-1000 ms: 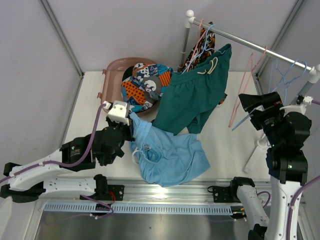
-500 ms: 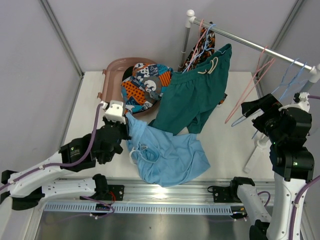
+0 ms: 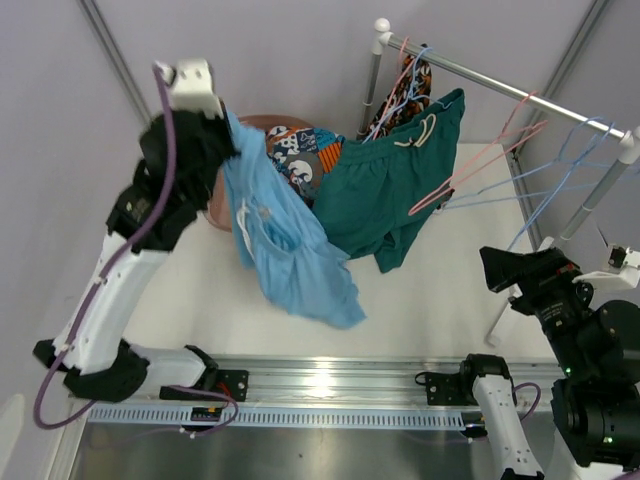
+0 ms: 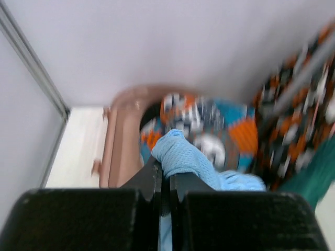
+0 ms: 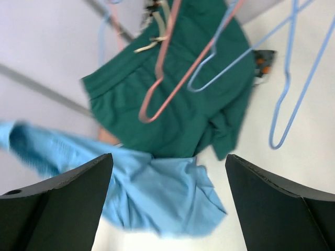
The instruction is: Remove the shorts from the hanger
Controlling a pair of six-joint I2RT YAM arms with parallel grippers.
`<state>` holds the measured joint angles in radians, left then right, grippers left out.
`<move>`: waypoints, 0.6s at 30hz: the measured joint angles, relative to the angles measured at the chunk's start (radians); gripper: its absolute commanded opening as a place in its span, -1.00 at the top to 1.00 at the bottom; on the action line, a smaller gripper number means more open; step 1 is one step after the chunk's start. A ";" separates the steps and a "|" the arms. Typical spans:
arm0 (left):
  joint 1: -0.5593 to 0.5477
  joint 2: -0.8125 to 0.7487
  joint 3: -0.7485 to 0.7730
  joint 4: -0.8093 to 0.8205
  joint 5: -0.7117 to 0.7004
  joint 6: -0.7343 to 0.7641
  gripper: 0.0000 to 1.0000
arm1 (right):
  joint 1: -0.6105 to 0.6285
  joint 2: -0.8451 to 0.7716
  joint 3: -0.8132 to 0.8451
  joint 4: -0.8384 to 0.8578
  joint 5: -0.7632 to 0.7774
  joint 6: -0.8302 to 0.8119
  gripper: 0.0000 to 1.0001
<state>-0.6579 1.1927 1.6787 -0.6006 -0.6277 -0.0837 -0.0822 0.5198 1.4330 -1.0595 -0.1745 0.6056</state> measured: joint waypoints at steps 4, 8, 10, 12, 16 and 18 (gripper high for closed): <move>0.118 0.246 0.469 -0.016 0.044 0.047 1.00 | 0.015 -0.045 -0.008 0.021 -0.073 0.023 -0.91; 0.164 0.451 0.809 0.098 0.064 0.127 1.00 | 0.050 -0.076 -0.066 0.068 -0.134 0.031 -0.86; 0.183 0.511 0.871 0.183 0.084 0.163 1.00 | 0.059 -0.088 -0.103 0.087 -0.163 0.031 -0.84; 0.208 0.554 0.874 0.265 0.116 0.181 1.00 | 0.066 -0.097 -0.146 0.108 -0.192 0.031 -0.82; 0.280 0.655 0.869 0.365 0.199 0.143 1.00 | 0.073 -0.099 -0.214 0.137 -0.229 0.029 -0.81; 0.322 0.701 0.838 0.381 0.254 0.092 1.00 | 0.077 -0.099 -0.235 0.148 -0.234 0.026 -0.81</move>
<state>-0.3359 1.8938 2.5168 -0.2195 -0.3733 0.0082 -0.0051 0.4210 1.1976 -0.9112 -0.4088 0.6312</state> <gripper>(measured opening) 0.038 0.906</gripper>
